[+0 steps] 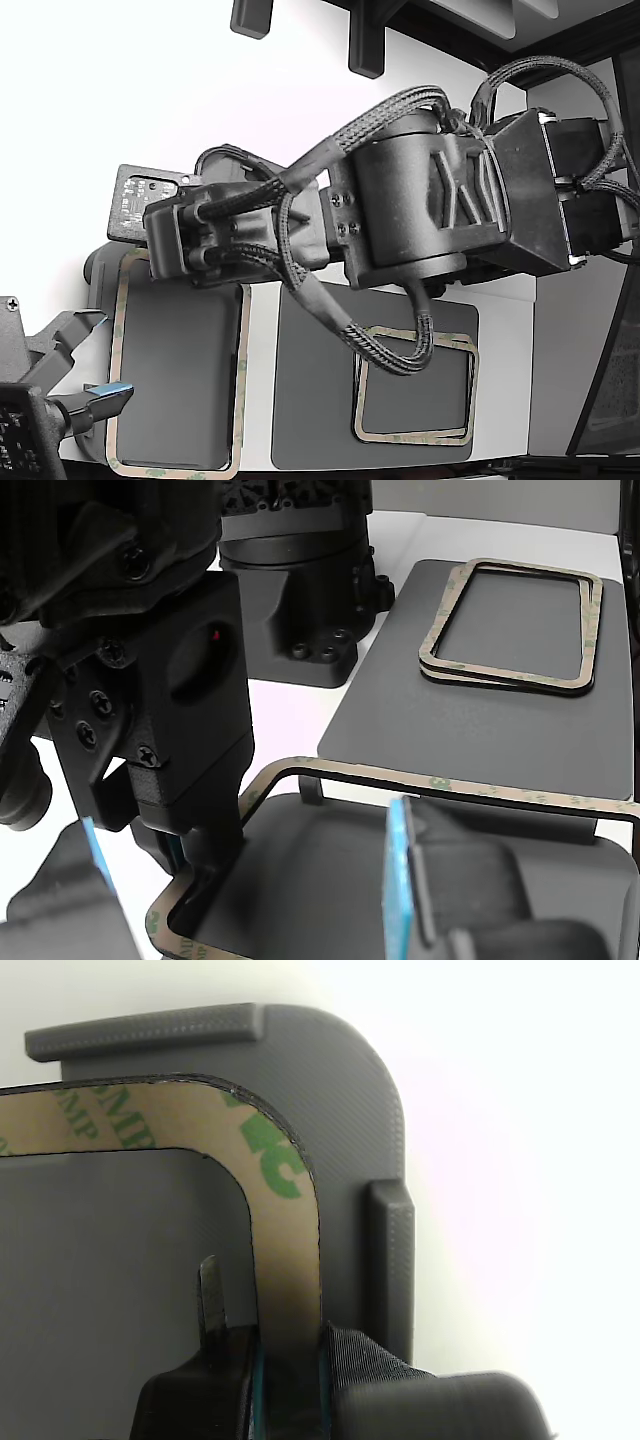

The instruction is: Move top rectangular frame to the holder.

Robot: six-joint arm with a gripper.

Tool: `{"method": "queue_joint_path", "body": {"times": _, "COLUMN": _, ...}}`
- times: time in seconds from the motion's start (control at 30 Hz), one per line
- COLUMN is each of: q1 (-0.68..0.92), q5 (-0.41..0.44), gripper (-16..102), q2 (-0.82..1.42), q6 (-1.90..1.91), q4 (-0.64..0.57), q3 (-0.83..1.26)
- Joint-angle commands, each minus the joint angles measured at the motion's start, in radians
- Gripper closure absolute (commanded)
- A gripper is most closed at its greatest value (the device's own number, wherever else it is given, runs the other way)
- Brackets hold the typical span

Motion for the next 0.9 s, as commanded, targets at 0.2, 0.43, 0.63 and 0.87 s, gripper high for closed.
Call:
{"method": "queue_joint_path", "body": {"times": 0.2, "q1": -0.018, "q5": 0.011, "gripper": 96, "q2": -0.006, "q6": -0.031, "q4": 0.009, "q3": -0.046}}
{"method": "queue_joint_path", "body": {"times": 0.43, "q1": -0.031, "q5": 0.009, "gripper": 96, "q2": -0.034, "q6": -0.046, "q4": 0.009, "q3": -0.08}}
{"method": "queue_joint_path", "body": {"times": 0.63, "q1": -0.032, "q5": 0.008, "gripper": 96, "q2": -0.041, "q6": -0.043, "q4": 0.009, "q3": -0.071}}
{"method": "queue_joint_path", "body": {"times": 0.87, "q1": -0.034, "q5": 0.008, "gripper": 96, "q2": -0.054, "q6": -0.052, "q4": 0.009, "q3": -0.072}}
